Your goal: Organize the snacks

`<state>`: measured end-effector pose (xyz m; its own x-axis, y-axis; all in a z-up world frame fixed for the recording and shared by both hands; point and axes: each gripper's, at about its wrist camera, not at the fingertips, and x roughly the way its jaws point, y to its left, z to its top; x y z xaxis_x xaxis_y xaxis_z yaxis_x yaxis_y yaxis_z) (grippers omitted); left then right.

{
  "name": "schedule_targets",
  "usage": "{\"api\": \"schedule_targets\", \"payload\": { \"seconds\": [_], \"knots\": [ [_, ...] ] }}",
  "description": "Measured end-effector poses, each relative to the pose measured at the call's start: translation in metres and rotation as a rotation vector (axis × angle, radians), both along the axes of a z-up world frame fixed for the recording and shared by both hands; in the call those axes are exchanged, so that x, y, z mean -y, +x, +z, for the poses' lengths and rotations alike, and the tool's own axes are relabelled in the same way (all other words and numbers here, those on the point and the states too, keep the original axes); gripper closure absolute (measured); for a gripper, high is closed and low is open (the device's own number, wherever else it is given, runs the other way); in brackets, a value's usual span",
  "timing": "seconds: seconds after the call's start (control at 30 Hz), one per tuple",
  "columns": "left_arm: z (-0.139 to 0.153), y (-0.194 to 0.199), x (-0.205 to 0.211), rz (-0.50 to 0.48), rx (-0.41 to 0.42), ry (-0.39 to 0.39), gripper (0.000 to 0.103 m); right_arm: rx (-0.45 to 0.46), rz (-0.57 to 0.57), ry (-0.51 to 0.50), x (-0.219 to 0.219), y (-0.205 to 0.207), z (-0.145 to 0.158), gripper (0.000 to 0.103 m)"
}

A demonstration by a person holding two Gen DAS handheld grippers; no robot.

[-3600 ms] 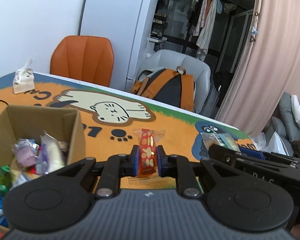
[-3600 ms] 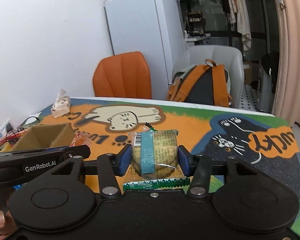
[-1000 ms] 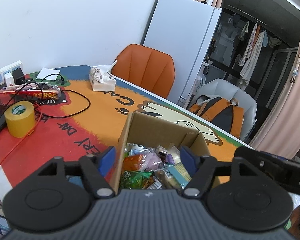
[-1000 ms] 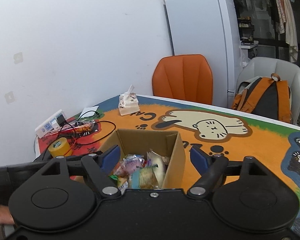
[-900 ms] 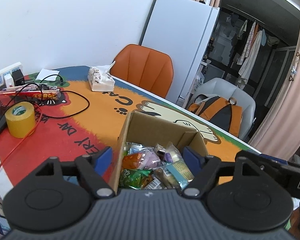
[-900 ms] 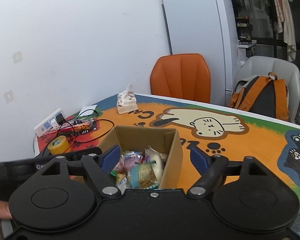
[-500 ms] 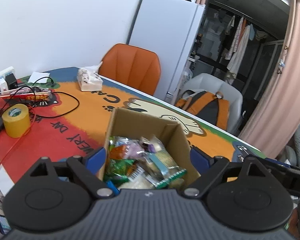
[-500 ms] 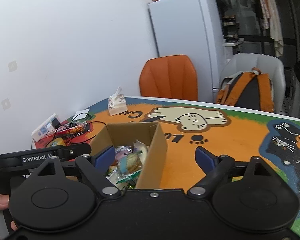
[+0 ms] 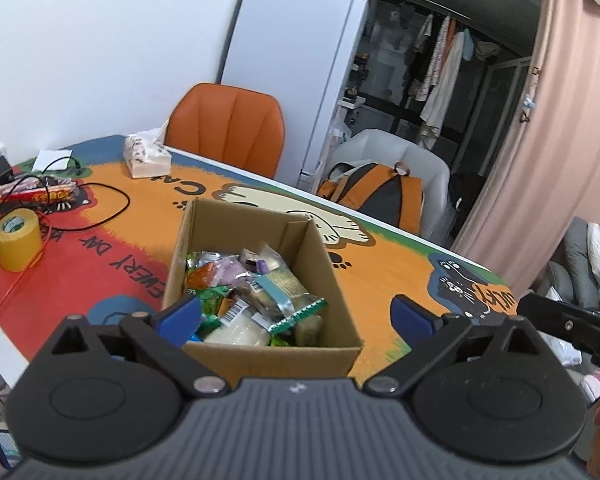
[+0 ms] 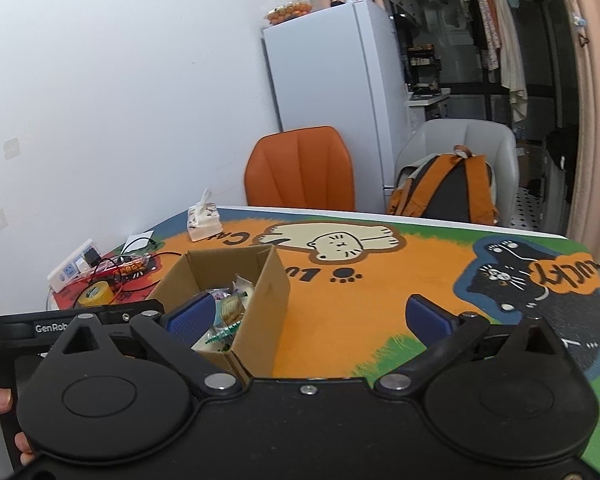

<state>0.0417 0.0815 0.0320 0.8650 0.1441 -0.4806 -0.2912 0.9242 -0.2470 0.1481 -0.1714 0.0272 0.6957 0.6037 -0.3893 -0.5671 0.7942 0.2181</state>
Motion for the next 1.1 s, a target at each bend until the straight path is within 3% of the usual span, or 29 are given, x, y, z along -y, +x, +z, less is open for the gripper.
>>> {"api": "schedule_targets", "payload": {
  "seconds": [0.83,1.1],
  "knots": [
    [0.011,-0.064,0.025,-0.104,-0.011,0.126,0.000,0.009,-0.020,-0.034,0.031,-0.066,0.012,0.000],
    [0.002,-0.062,0.028,-0.142,-0.036,0.131,0.000,0.007,-0.042,-0.059,0.038,-0.080,0.006,0.000]
  ]
}}
